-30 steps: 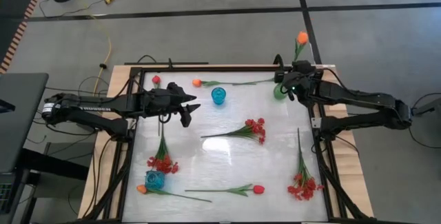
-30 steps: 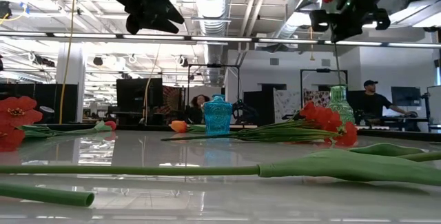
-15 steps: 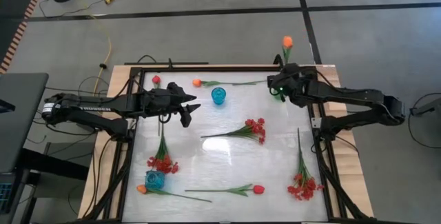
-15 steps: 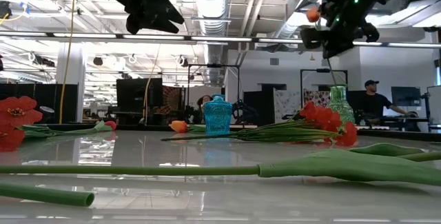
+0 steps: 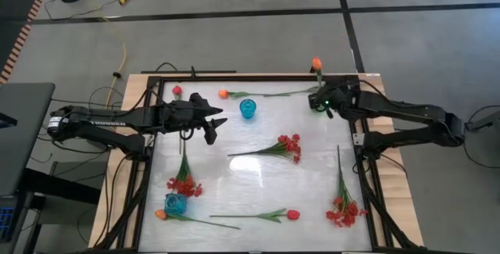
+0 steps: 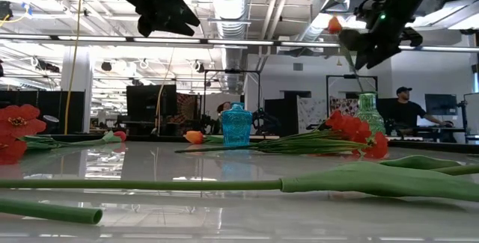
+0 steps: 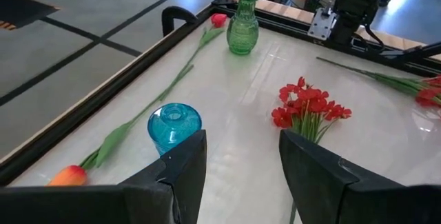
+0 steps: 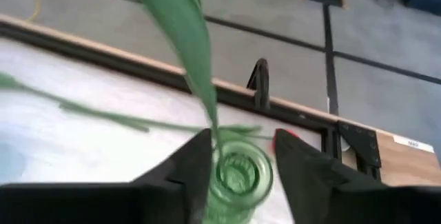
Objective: Sort flowers into vase by color
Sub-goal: Put the middle orange tulip into the green vase, then put the bottom orange tulip into the green vase
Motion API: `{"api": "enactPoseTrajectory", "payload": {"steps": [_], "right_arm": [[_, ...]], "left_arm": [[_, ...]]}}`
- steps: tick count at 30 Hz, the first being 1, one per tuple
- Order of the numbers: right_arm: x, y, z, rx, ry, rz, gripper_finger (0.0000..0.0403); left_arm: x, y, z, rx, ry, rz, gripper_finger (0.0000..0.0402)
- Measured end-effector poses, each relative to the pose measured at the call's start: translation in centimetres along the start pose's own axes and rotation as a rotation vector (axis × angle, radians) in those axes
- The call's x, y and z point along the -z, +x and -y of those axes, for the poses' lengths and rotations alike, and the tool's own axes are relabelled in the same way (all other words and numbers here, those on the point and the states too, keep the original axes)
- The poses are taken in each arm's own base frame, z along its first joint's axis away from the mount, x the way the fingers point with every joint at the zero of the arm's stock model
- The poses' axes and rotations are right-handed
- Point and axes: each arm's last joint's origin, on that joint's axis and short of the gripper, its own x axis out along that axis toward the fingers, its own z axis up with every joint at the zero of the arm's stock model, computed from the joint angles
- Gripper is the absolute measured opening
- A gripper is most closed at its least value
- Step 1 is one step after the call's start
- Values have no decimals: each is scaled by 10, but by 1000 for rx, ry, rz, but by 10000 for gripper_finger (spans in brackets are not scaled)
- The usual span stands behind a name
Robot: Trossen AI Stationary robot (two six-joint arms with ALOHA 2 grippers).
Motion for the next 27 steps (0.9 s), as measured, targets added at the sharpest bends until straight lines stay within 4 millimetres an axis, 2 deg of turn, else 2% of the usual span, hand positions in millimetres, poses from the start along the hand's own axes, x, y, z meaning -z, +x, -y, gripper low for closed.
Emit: {"api": "enactPoseTrajectory", "payload": {"steps": [3,6,14,20,27], "right_arm": [[-1,-8,7,-51,-19,-59,232],[-4,-17,13,-103,-46,-135,259],[-12,-43,12,-383,-135,-312,270],[-8,-66,-2,-659,-172,-416,270],[10,-98,-34,-898,-309,-432,270]], "left_arm": [[0,0,0,13,-17,-3,171],[0,1,-2,30,-61,-10,171],[-2,6,-26,4,-108,-55,171],[4,8,-44,-16,-154,-151,171],[14,5,-32,179,-100,-271,171]]}}
